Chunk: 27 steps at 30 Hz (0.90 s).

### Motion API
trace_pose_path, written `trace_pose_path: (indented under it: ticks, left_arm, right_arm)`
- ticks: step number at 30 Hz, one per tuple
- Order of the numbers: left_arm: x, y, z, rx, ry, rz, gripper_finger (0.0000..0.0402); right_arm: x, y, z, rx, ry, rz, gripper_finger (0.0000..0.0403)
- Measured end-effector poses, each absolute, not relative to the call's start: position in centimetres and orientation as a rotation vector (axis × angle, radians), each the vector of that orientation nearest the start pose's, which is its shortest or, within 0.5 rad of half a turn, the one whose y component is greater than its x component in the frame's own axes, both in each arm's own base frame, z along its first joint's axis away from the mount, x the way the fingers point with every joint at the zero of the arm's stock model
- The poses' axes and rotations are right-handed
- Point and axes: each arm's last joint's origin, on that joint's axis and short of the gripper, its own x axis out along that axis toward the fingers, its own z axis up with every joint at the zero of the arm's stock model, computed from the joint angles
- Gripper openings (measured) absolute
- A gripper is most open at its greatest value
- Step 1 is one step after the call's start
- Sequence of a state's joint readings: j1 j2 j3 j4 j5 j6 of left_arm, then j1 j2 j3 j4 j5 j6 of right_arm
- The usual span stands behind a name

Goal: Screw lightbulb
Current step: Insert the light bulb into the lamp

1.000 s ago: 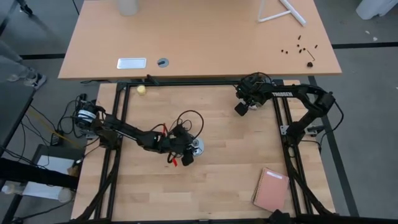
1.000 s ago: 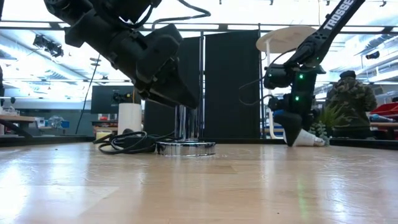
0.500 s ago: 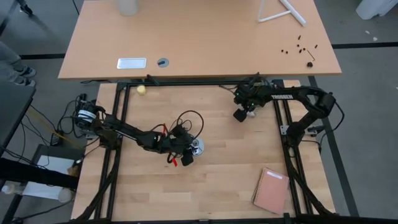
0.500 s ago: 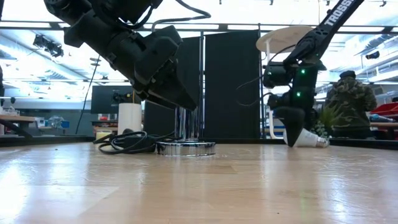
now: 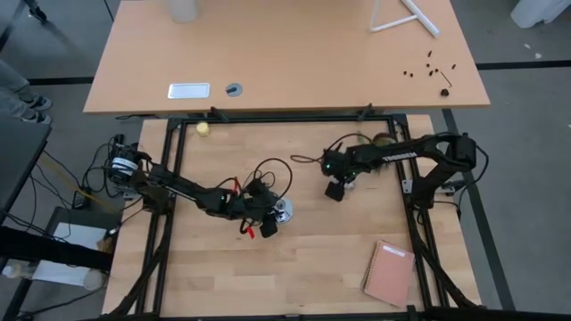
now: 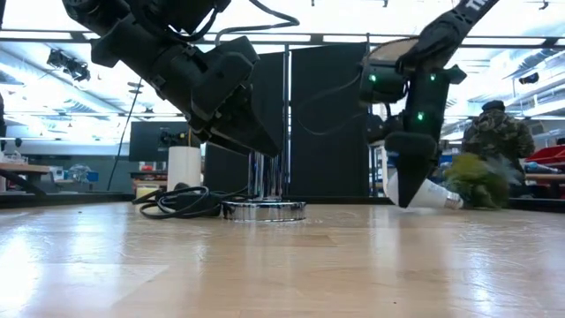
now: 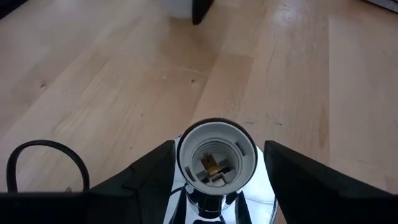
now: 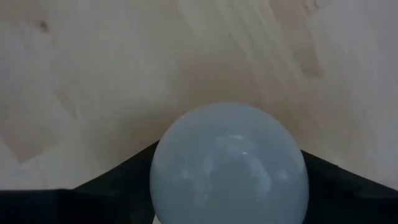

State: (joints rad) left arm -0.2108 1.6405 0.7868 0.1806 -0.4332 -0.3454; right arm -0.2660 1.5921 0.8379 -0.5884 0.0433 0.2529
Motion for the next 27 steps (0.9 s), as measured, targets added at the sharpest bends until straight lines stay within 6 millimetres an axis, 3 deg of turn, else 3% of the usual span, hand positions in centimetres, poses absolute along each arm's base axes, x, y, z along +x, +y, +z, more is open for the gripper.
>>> trace_pose_path:
  ticks: [7, 15, 27]
  left_arm:
    - [31.4, -5.5, 16.3, -0.123, 0.592, 0.321, 0.0249]
    - [31.5, -5.5, 16.4, -0.126, 0.581, 0.320, 0.0249]
    - [32.3, -5.7, 17.7, -0.112, 0.546, 0.305, 0.0249]
  right_arm:
    - [26.7, -6.0, 16.6, 0.310, 1.336, -0.384, 0.0296]
    - [29.1, -3.1, 18.3, 0.248, 1.199, -0.255, 0.0297]
    - [30.2, -1.0, 18.3, 0.183, 1.122, -0.168, 0.0303]
